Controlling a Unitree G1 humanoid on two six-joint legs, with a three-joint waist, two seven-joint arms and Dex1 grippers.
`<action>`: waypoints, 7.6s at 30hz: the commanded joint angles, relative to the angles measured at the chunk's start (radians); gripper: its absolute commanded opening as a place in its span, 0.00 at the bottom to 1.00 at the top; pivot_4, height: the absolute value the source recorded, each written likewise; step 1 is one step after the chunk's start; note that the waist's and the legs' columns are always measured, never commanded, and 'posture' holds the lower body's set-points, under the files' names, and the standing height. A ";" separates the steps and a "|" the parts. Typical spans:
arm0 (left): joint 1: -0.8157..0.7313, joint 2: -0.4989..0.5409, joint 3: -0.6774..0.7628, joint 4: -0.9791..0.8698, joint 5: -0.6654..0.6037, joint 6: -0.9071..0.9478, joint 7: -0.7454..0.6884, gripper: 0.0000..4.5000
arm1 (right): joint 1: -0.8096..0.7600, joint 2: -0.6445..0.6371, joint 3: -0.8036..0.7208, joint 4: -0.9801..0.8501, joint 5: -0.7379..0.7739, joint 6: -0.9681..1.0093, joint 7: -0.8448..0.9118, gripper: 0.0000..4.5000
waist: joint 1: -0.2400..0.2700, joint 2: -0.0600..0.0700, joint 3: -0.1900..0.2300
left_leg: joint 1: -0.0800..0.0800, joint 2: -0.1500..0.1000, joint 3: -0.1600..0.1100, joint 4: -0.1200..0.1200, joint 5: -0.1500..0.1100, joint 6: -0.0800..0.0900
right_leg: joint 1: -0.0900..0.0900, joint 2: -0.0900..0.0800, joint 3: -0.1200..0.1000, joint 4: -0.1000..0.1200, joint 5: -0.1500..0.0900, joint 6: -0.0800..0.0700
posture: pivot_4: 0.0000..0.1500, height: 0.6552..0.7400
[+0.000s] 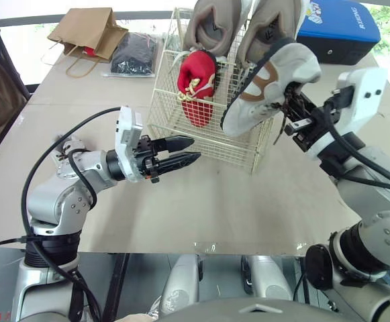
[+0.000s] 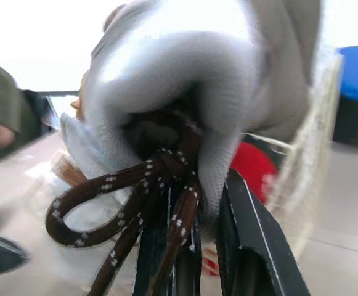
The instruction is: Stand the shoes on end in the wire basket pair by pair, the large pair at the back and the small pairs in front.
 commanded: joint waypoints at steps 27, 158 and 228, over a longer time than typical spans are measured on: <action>-0.085 -0.098 -0.045 -0.036 0.026 -0.019 0.122 0.58 | -0.076 0.129 0.100 0.119 -0.082 0.045 -0.033 0.00 | -0.006 -0.001 -0.001 | 0.002 0.000 0.000 0.001 0.000 0.000 | 0.001 0.001 0.001 0.002 0.000 0.000 | 1.00 1.00; 0.082 0.500 0.453 0.632 -0.021 0.638 0.384 0.60 | 0.130 -0.508 0.130 0.269 0.367 -0.799 0.853 0.99 | 0.020 -0.005 0.005 | 0.000 -0.001 0.000 0.002 0.000 0.000 | 0.001 -0.002 -0.002 0.001 0.000 0.001 | 1.00 1.00; 0.032 0.078 -0.023 0.292 0.136 -0.439 -0.093 0.75 | 0.786 -0.758 -0.308 0.121 0.382 -0.857 0.677 1.00 | 0.028 -0.008 0.001 | 0.003 -0.001 -0.004 0.016 0.000 0.000 | 0.012 -0.002 -0.004 0.004 0.003 0.004 | 1.00 1.00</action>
